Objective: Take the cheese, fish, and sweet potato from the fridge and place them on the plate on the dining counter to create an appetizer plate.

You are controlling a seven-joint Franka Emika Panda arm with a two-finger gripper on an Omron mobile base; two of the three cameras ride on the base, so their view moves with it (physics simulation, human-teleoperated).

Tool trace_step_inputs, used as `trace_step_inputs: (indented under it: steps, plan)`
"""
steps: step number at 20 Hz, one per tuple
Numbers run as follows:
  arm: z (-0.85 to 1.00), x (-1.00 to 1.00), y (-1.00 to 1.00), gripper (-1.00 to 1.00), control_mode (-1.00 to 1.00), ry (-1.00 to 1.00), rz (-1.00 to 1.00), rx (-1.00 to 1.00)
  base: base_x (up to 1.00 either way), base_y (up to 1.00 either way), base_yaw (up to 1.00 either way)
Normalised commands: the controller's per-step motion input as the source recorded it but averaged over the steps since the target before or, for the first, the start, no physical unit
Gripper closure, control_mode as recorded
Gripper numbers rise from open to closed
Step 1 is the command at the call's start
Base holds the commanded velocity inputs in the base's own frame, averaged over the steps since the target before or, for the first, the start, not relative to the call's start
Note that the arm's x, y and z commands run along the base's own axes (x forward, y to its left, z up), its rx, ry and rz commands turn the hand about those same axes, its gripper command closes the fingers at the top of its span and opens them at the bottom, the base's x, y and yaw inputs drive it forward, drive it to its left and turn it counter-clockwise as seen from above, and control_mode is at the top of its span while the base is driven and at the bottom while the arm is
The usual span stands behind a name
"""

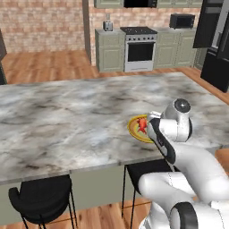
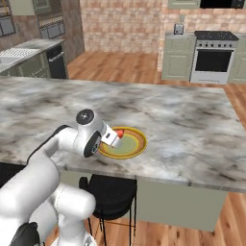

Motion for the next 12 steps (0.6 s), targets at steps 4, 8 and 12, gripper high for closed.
trace_step_inputs:
  steps: [4,8,12]
  plan:
    - [1.00,-0.78,0.02,-1.00,-1.00,0.05,0.04,-0.09,0.00,0.00,0.00]
    - [1.00,-0.83,0.12,-1.00,-1.00,0.08,0.12,-0.09,0.00,0.00,0.00]
    - [0.87,-0.66,0.36,-1.00,-1.00,0.01,0.13,-0.05,0.00,0.00,0.00]
